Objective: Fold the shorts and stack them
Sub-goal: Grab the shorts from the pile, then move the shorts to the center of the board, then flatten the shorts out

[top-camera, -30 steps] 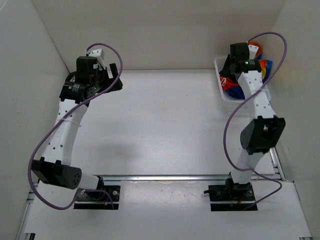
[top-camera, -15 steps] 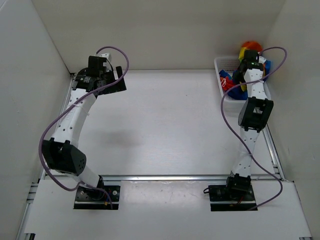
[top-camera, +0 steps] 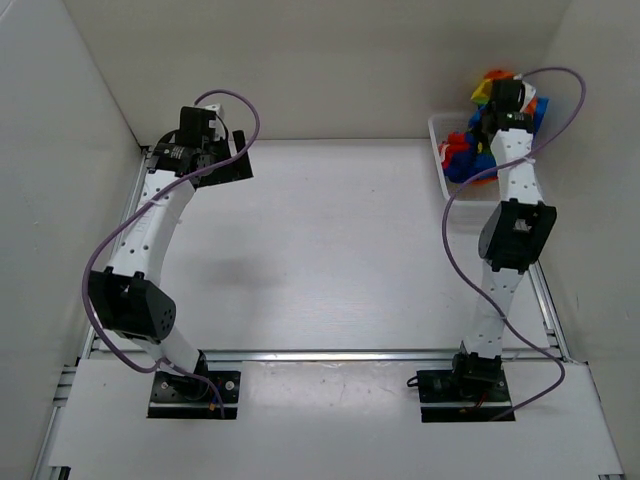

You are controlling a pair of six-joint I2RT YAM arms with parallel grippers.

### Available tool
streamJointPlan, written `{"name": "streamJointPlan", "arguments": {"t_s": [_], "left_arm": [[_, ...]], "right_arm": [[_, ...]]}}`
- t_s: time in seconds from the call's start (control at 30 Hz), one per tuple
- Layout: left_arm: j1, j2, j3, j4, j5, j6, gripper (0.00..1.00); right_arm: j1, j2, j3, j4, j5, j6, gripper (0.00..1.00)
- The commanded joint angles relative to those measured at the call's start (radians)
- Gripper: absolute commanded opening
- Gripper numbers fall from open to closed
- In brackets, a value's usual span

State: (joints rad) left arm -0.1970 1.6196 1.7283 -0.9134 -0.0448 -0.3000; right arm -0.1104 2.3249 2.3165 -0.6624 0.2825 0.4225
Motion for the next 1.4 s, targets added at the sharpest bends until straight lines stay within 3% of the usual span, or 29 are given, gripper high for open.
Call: {"name": "streamJointPlan", "arguments": {"t_s": [0.0,0.17,0.37,0.47,0.6,0.63,0.67,0.77,0.87,0.93,1.0,1.03,1.07,1.1,1.17,1.2,1.27,1.3,1.33,1.37], "left_arm": [[0.013,-0.061,0.023,-0.039,-0.019,0.013,0.99],[0.123,-0.107,0.103,-0.134,-0.032,-0.002,0.99],[0.237,-0.175,0.132,-0.199,-0.003,-0.091,0.99],[0.318,-0.204,0.155,-0.225,-0.003,-0.109,0.99],[0.37,-0.245,0.166,-0.249,0.006,-0.12,0.99],[0.37,-0.256,0.151,-0.249,0.016,-0.12,0.99],[0.37,-0.256,0.137,-0.24,0.025,-0.12,0.99],[0.37,-0.256,0.068,-0.231,0.101,-0.096,0.99],[0.328,-0.256,-0.005,-0.231,0.14,-0.073,0.99],[0.273,-0.256,-0.077,-0.207,0.155,-0.05,0.96],[0.237,-0.256,-0.124,-0.185,0.183,-0.041,0.86],[0.196,-0.256,-0.143,-0.176,0.183,-0.041,0.75],[0.174,-0.245,-0.177,-0.157,0.183,-0.041,0.57],[0.15,-0.231,-0.19,-0.157,0.192,-0.041,0.5],[0.073,-0.207,-0.214,-0.143,0.192,-0.072,0.47],[0.048,-0.181,-0.223,-0.118,0.192,-0.088,0.51],[-0.01,-0.149,-0.234,-0.096,0.203,-0.112,0.72],[-0.027,-0.111,-0.234,-0.096,0.203,-0.113,0.84],[-0.042,-0.089,-0.234,-0.084,0.194,-0.113,0.96],[-0.053,-0.066,-0.245,-0.084,0.178,-0.113,1.0]], "right_arm": [[0.092,-0.313,0.043,0.101,-0.066,-0.071,0.0],[0.236,-0.464,0.127,0.112,-0.184,-0.166,0.0],[0.471,-0.562,0.107,0.112,-0.336,-0.15,0.0],[0.576,-0.614,-0.027,0.112,-0.368,-0.127,0.0],[0.572,-0.65,-0.314,0.121,-0.393,-0.059,0.02],[0.572,-0.65,-0.368,0.144,-0.404,-0.05,0.15],[0.539,-0.607,-0.426,0.144,-0.46,-0.05,0.7],[0.468,-0.439,-0.327,-0.043,-0.563,-0.077,0.94],[0.468,-0.497,-0.382,-0.07,-0.505,-0.11,0.99],[0.478,-0.614,-0.535,-0.002,-0.436,-0.125,0.99],[0.479,-0.677,-0.629,0.012,-0.39,-0.125,0.9],[0.479,-0.731,-0.673,0.026,-0.39,-0.125,0.84],[0.479,-0.755,-0.76,0.026,-0.39,-0.116,0.75],[0.479,-0.781,-0.808,0.026,-0.39,-0.116,0.57],[0.512,-0.852,-0.9,0.037,-0.39,-0.085,0.46],[0.528,-0.872,-0.977,0.037,-0.39,-0.076,0.43],[0.593,-0.91,-1.038,0.049,-0.399,-0.045,0.5],[0.618,-0.911,-1.06,0.059,-0.399,-0.034,0.61],[0.665,-0.911,-1.094,0.06,-0.399,-0.022,0.8],[0.687,-0.911,-1.106,0.072,-0.399,0.001,0.87]]}}
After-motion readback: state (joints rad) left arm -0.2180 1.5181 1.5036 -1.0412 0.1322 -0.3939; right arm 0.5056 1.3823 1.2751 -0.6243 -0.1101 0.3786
